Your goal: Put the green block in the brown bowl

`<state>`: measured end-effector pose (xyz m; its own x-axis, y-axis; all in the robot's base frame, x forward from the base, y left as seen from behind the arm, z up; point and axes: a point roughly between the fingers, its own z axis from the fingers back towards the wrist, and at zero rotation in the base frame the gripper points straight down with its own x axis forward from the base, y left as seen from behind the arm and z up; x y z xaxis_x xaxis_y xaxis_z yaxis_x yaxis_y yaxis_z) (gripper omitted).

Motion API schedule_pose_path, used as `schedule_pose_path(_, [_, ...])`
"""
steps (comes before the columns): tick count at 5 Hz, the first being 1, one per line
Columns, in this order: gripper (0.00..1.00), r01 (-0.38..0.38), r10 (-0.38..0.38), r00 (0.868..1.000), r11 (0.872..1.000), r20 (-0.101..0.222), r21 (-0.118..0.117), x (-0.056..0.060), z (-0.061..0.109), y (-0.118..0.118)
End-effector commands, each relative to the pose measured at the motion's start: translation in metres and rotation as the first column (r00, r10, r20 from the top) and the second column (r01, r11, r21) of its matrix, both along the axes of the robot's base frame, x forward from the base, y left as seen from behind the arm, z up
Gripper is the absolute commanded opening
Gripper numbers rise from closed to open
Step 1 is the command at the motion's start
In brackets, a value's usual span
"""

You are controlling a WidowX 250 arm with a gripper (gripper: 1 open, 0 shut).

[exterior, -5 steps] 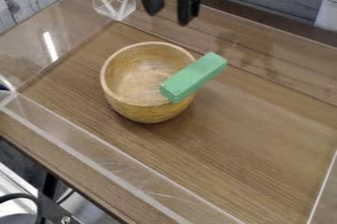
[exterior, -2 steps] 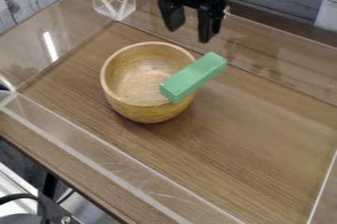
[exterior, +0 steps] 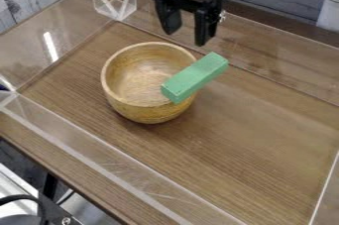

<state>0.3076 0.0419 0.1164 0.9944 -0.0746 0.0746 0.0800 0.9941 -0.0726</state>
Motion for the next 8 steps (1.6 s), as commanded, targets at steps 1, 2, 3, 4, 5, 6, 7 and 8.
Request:
schedule_pose_path(1, [1.00, -0.020, 0.019, 0.996, 1.000, 0.087, 0.011, 0.015, 0.020, 0.009])
schedule_pose_path(2, [1.00, -0.027, 0.026, 0.997, 1.000, 0.072, 0.008, 0.016, 0.015, 0.011])
schedule_pose_path(3, [1.00, -0.022, 0.022, 0.998, 1.000, 0.066, 0.003, 0.016, 0.016, 0.010])
schedule_pose_path(4, [1.00, -0.010, 0.011, 0.998, 1.000, 0.065, -0.002, 0.015, 0.018, 0.007])
schedule_pose_path(5, [1.00, 0.001, 0.000, 0.998, 1.000, 0.068, -0.006, 0.016, 0.019, 0.006])
schedule_pose_path(6, [1.00, 0.028, -0.028, 0.998, 1.000, 0.049, 0.002, 0.019, 0.004, 0.005])
schedule_pose_path(7, [1.00, 0.055, -0.056, 0.998, 0.998, 0.034, 0.008, 0.019, -0.016, 0.005])
schedule_pose_path(8, [1.00, 0.067, -0.067, 0.998, 0.998, 0.018, 0.020, 0.018, -0.035, 0.005])
